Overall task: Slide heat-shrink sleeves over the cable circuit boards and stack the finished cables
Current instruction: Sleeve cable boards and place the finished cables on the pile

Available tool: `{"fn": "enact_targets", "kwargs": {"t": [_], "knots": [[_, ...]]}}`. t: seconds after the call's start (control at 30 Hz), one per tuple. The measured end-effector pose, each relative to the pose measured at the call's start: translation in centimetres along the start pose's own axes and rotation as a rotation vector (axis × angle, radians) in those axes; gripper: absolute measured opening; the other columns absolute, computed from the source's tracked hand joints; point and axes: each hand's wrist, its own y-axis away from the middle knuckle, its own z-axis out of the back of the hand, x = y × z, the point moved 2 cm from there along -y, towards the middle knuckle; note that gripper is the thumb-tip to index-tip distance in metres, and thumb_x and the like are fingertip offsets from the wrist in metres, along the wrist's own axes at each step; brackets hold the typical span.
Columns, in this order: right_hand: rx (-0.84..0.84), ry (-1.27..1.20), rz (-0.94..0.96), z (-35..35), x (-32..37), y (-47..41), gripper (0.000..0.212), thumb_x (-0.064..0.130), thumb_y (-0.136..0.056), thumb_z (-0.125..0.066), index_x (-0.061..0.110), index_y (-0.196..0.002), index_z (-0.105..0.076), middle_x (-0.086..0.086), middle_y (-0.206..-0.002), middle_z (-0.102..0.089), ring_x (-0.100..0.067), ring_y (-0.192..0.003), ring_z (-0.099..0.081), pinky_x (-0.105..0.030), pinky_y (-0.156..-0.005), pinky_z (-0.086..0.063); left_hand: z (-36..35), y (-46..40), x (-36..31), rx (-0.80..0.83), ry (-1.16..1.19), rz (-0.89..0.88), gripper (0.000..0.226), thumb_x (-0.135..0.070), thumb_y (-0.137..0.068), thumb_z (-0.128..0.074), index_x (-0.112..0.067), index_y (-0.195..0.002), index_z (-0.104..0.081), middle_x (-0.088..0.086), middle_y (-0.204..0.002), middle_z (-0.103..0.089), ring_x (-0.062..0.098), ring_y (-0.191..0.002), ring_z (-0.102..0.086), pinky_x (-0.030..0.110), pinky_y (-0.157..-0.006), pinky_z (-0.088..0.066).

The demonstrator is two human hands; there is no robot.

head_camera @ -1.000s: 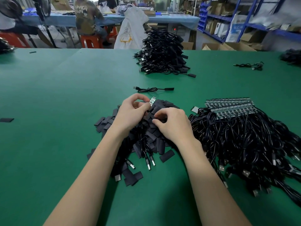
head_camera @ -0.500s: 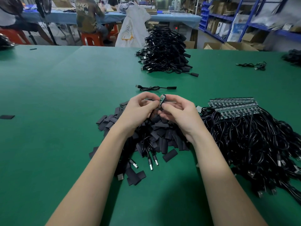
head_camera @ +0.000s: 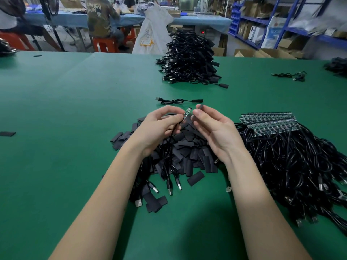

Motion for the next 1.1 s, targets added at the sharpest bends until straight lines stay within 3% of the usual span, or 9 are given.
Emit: {"fn": "enact_targets", "kwargs": {"t": [0.3, 0.5, 0.8, 0.93, 1.1], "knots": [[-0.073, -0.120, 0.003, 0.02, 0.17, 0.05, 0.011, -0.001, -0.084, -0.076, 0.009, -0.086, -0.077, -0.002, -0.087, -0.078, -0.009, -0.080, -0.074, -0.018, -0.074, -0.058, -0.05, -0.03, 0.19, 0.016, -0.025, 0.021, 0.019, -0.006, -0.097, -0.064, -0.018, -0.088, -0.074, -0.001, -0.077, -0.070, 0.013, -0.069, -0.061, 0.021, -0.071, -0.054], [-0.036, -0.223, 0.065, -0.14, 0.45, -0.03, 0.012, 0.004, -0.076, -0.077, 0.011, -0.086, -0.078, -0.004, -0.092, -0.077, -0.011, -0.087, -0.073, -0.019, -0.079, -0.057, -0.14, -0.05, 0.23, 0.033, -0.031, 0.022, 0.018, -0.005, -0.096, -0.065, -0.018, -0.088, -0.075, 0.000, -0.078, -0.069, 0.013, -0.068, -0.061, 0.021, -0.070, -0.054], [-0.022, -0.157, 0.080, -0.43, 0.14, 0.01, 0.016, -0.003, -0.086, -0.072, 0.008, -0.096, -0.075, -0.003, -0.093, -0.078, -0.011, -0.091, -0.073, -0.019, -0.082, -0.057, -0.16, -0.06, 0.20, 0.045, -0.045, 0.013, 0.018, -0.004, -0.095, -0.067, -0.018, -0.087, -0.076, 0.000, -0.078, -0.068, 0.014, -0.068, -0.061, 0.021, -0.072, -0.053], [0.056, -0.171, 0.006, 0.02, 0.28, -0.05, 0.023, 0.007, -0.074, -0.078, 0.010, -0.096, -0.078, -0.005, -0.097, -0.077, -0.012, -0.093, -0.073, -0.019, -0.082, -0.057, 0.10, 0.04, 0.02, 0.086, -0.087, -0.005, 0.016, -0.006, -0.095, -0.067, -0.018, -0.090, -0.077, 0.002, -0.080, -0.064, 0.014, -0.068, -0.060, 0.021, -0.074, -0.053], [0.095, -0.244, -0.103, 0.46, 0.32, -0.03, 0.015, 0.006, -0.073, -0.077, 0.012, -0.086, -0.083, -0.006, -0.098, -0.078, -0.011, -0.091, -0.074, -0.018, -0.077, -0.057, 0.27, 0.10, -0.06, 0.097, -0.118, -0.025, 0.014, -0.009, -0.093, -0.069, -0.021, -0.090, -0.078, 0.002, -0.080, -0.064, 0.015, -0.069, -0.059, 0.023, -0.074, -0.051]]}}
